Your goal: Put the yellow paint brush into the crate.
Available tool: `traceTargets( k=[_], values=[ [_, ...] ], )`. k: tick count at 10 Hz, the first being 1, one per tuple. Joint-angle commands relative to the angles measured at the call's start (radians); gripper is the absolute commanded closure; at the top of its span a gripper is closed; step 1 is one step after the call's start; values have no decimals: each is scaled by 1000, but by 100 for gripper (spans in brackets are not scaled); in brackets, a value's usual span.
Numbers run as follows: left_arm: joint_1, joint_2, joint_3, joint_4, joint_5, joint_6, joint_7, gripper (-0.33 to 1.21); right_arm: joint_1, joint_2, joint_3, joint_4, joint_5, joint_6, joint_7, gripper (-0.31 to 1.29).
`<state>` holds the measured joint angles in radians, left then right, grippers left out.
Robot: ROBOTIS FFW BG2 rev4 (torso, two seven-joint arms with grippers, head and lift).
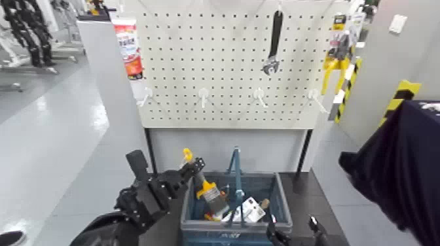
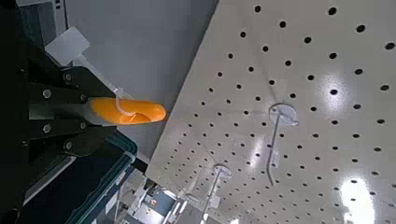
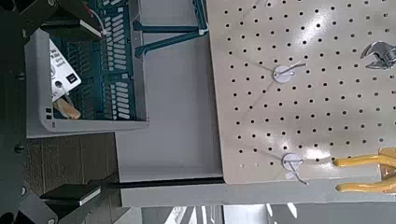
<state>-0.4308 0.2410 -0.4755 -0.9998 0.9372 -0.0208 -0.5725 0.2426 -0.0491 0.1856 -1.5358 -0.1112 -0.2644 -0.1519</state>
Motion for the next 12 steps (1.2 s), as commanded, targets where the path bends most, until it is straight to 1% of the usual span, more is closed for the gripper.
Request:
traceTargets(
  k=[1, 3, 4, 5, 7, 9, 11, 12],
  values=[
    [-37, -14, -66, 62, 86, 18, 9, 119, -2, 0, 3, 3, -2, -3, 0, 15],
    [-59, -20, -101, 75, 127, 51, 26, 111, -3, 0, 3, 5, -5, -4, 2, 15],
    [-63, -20, -118, 72, 143, 48, 34, 88, -3, 0, 3, 5, -7, -7, 2, 14],
    [-63, -20, -126, 64, 147, 42, 36, 59, -3, 0, 2, 5, -7, -7, 2, 15],
    [-63, -17, -135, 38, 147, 30, 43, 6, -3, 0, 0, 5, -8, -9, 2, 14],
    [-51, -9, -124, -8, 127, 4, 75, 3, -2, -2, -2, 3, -8, -9, 2, 15],
    [-25, -3, -57, -76, 23, 2, 114, 3, 0, -2, -3, 3, -8, -10, 2, 15],
    [-2, 0, -9, -123, -54, -2, 143, 3, 0, -2, -3, 3, -10, -10, 2, 15]
  ],
)
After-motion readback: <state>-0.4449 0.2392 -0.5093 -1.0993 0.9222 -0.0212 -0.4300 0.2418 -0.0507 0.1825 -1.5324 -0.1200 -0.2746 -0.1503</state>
